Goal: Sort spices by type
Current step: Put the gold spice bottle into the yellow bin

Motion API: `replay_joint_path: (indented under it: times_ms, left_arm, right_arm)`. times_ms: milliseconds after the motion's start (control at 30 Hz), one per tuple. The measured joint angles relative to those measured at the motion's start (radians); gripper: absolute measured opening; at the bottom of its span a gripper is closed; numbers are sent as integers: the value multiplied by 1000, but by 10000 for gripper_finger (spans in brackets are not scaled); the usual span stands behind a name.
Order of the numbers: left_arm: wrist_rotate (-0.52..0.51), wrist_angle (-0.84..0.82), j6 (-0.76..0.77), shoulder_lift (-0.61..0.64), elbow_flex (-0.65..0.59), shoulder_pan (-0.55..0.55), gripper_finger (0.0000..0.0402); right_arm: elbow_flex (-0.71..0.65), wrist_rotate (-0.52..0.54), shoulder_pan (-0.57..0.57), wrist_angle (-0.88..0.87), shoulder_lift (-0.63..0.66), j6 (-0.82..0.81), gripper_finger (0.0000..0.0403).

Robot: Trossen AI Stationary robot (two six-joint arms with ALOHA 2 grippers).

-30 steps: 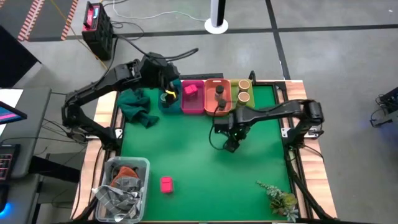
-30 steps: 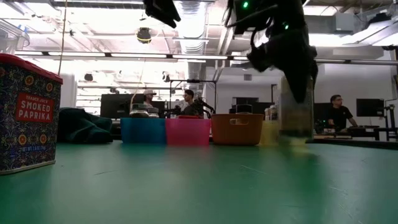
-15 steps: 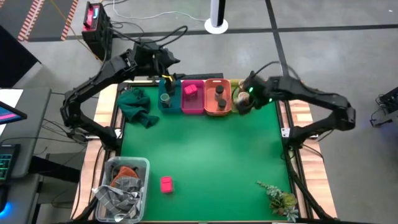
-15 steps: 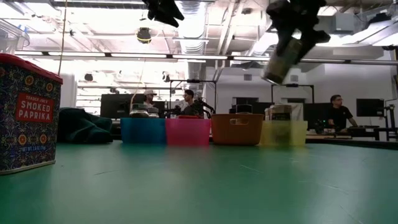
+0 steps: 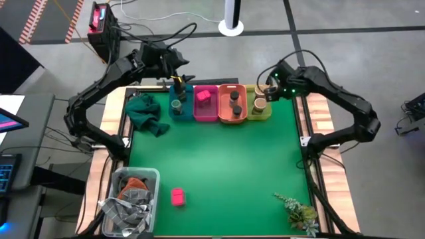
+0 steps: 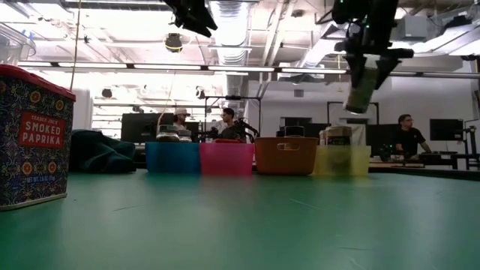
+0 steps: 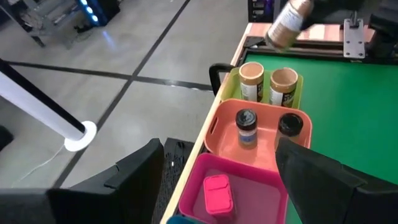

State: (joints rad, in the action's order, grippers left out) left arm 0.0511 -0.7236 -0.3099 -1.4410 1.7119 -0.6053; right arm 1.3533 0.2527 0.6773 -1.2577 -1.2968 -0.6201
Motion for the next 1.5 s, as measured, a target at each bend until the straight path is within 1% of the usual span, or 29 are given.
replay_joint_path:
  times_ms: [67, 233, 333, 400, 633, 933, 1033, 1100, 1333, 1500]
  left_arm:
    - [0, -8, 0, 0, 0, -4, 293]
    - [0, -10, 0, 0, 0, -5, 293]
    - [0, -7, 0, 0, 0, -5, 293]
    - [0, -7, 0, 0, 0, -5, 293]
    - [0, -17, 1, 0, 0, -5, 293]
    - [-1, -33, 2, 0, 0, -5, 293]
    - [-1, -29, 2, 0, 0, -5, 293]
    - [-1, -28, 3, 0, 0, -5, 293]
    - [-1, -28, 5, 0, 0, -5, 293]
    - [-1, -28, 14, 0, 0, -5, 293]
  right_arm:
    - [0, 16, 28, -35, -3, 2, 293]
    - [0, 13, 73, -147, -50, 50, 293]
    - [0, -23, 72, -185, -96, 85, 293]
    - [0, -48, 64, -170, -127, 107, 293]
    - [0, -66, 24, -95, -211, 140, 293]
    - [0, -75, 10, -50, -216, 147, 293]
    - [0, -115, 11, -26, -216, 163, 293]
    - [0, -121, 10, -8, -216, 173, 293]
    - [0, -121, 15, 29, -254, 186, 293]
    - [0, -120, 19, 45, -303, 210, 293]
